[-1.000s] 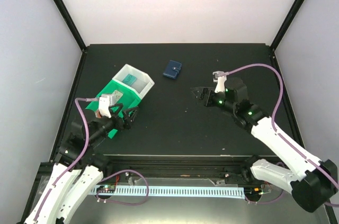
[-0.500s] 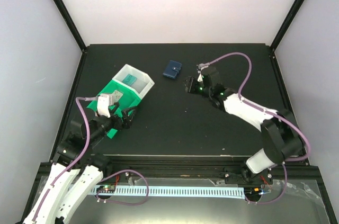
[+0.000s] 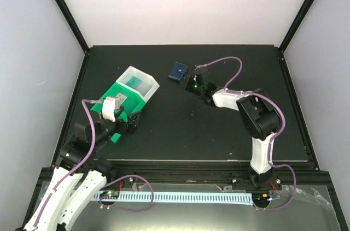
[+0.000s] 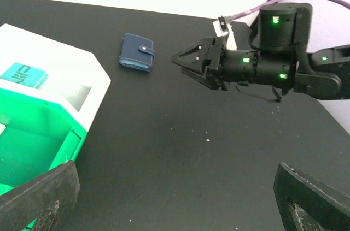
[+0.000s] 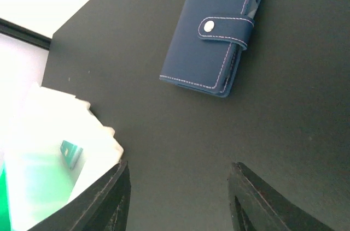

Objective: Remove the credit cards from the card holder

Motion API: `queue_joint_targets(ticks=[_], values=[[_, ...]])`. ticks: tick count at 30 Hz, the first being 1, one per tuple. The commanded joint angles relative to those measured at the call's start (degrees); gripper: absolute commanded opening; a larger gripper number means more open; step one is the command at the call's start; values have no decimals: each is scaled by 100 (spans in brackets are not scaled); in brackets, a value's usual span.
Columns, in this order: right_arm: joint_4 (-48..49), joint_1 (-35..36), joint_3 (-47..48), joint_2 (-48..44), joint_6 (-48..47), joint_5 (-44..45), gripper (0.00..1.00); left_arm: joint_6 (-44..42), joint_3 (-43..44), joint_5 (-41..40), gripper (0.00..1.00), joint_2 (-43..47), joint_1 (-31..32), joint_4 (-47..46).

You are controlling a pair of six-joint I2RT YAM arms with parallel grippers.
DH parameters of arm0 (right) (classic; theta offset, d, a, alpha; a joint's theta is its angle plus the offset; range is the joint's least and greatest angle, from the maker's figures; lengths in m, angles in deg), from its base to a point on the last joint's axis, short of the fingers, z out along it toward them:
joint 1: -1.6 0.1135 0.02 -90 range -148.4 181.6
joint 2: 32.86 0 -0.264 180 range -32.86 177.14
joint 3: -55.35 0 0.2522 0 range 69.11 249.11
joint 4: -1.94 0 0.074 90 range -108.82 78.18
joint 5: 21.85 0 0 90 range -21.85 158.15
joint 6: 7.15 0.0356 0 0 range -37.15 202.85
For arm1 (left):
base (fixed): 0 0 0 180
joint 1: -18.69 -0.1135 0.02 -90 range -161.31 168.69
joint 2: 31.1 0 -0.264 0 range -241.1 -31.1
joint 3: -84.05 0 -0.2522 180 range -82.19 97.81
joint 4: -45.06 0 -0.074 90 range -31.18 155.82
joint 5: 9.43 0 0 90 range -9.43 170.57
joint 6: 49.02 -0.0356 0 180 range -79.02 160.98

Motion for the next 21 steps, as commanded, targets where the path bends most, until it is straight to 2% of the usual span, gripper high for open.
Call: queue_joint_targets(ticks=[1,6,16,21], values=[[885,-17,323,447,558,-41,50,-171,146,275,99,-37,-45,69],[1238,-60,596,952,991,-137,47,-198,123,343,99,69,-45,50],[1041,-138,1044,1576,1529,278,43,-234,119,416,99,117,-45,41],[1033,-191,1320,1924,1605,151,43,-250,109,409,99,179,-45,27]])
